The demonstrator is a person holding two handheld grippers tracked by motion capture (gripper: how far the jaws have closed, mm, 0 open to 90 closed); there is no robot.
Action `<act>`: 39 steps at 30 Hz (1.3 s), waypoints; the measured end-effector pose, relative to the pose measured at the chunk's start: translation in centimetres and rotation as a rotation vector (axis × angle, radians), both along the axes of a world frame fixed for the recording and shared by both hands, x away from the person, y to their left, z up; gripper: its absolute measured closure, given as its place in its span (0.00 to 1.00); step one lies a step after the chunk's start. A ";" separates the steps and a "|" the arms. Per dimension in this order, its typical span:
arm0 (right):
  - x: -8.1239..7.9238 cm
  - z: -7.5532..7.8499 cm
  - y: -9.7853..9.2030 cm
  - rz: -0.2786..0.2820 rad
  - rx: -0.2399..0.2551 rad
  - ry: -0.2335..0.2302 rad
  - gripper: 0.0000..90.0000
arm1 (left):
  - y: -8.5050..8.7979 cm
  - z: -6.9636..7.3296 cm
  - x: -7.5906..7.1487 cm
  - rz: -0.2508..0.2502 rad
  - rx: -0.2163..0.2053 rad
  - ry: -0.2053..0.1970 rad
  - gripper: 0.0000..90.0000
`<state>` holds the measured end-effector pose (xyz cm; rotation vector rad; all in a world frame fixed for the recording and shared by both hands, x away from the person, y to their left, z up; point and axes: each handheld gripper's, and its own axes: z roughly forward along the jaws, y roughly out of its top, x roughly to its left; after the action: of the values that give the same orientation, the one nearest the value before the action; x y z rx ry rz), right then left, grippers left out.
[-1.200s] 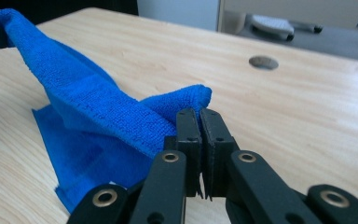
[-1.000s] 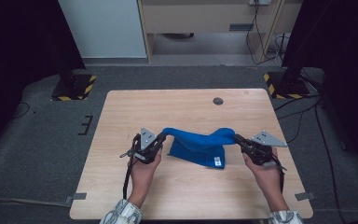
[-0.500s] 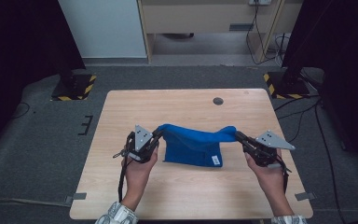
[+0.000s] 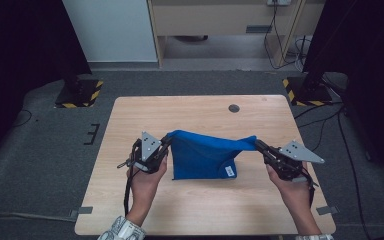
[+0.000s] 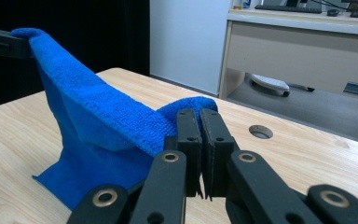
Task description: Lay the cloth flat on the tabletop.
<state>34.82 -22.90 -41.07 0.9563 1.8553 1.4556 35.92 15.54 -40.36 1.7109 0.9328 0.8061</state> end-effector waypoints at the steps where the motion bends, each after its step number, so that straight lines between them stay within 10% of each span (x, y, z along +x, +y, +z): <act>1: 0.0 0.0 0.0 -0.001 0.001 0.001 0.97 | -0.1 0.0 0.0 0.000 -0.002 -0.001 0.97; 28: -7.1 4.9 -0.2 0.089 0.013 -0.128 0.97 | 1.6 4.7 -7.3 -0.043 -0.014 -0.045 0.97; 34: -7.3 6.0 0.1 0.091 0.004 -0.155 0.97 | 1.7 5.4 -6.3 -0.043 0.000 -0.031 0.97; 39: -4.3 4.3 0.7 0.064 -0.026 -0.081 0.97 | 1.6 3.7 -3.4 -0.027 0.028 0.039 0.97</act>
<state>30.51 -22.18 -36.75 0.8210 1.8564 1.4821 32.53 17.09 -36.68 1.7660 0.9262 0.7738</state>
